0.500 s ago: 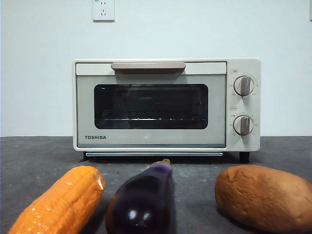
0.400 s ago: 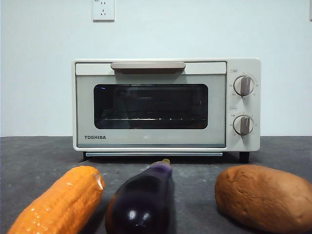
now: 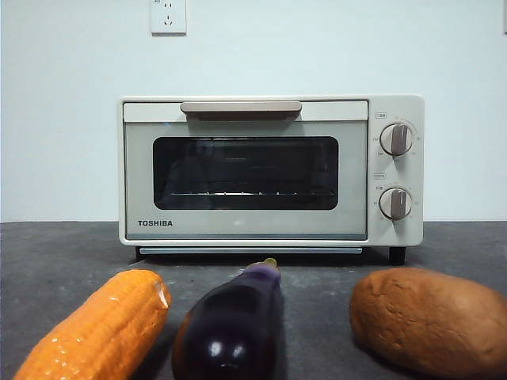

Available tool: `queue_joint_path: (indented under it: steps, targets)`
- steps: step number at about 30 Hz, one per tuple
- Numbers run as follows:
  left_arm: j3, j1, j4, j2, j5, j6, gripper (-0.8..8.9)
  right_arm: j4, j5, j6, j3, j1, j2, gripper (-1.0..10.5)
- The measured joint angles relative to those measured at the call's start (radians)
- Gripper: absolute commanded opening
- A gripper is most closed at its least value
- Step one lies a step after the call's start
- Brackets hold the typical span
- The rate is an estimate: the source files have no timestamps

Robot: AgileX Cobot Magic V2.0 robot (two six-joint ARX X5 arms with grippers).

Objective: Take the eggplant from the table,put the eggplant in the oven

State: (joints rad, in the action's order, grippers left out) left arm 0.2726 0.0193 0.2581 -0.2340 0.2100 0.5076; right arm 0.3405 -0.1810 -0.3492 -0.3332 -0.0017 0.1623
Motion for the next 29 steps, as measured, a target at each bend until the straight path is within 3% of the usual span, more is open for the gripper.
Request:
queue_joint_path:
  steps: [6, 12, 17, 22, 26, 29]
  targets:
    - [0.135, 0.0, 0.048, -0.182, 0.038, -0.041, 0.06, 0.113, -0.028, 0.006, -0.176, 0.0, 0.164, 0.0]
    - [0.285, -0.003, 0.135, -0.361, 0.124, -0.121, 0.06, 0.259, -0.098, 0.059, -0.332, 0.0, 0.325, 0.1]
    - [0.397, -0.027, 0.188, -0.49, 0.204, -0.166, 0.06, 0.381, -0.22, 0.088, -0.433, 0.0, 0.442, 1.4]
    - [0.46, -0.074, 0.194, -0.562, 0.22, -0.188, 0.06, 0.429, -0.417, 0.066, -0.454, 0.016, 0.544, 3.8]
    - [0.462, -0.114, 0.195, -0.578, 0.223, -0.196, 0.06, 0.398, -0.532, 0.019, -0.454, 0.063, 0.6, 4.2]
    - [0.463, -0.14, 0.196, -0.578, 0.224, -0.198, 0.06, 0.356, -0.55, -0.02, -0.454, 0.121, 0.63, 4.2]
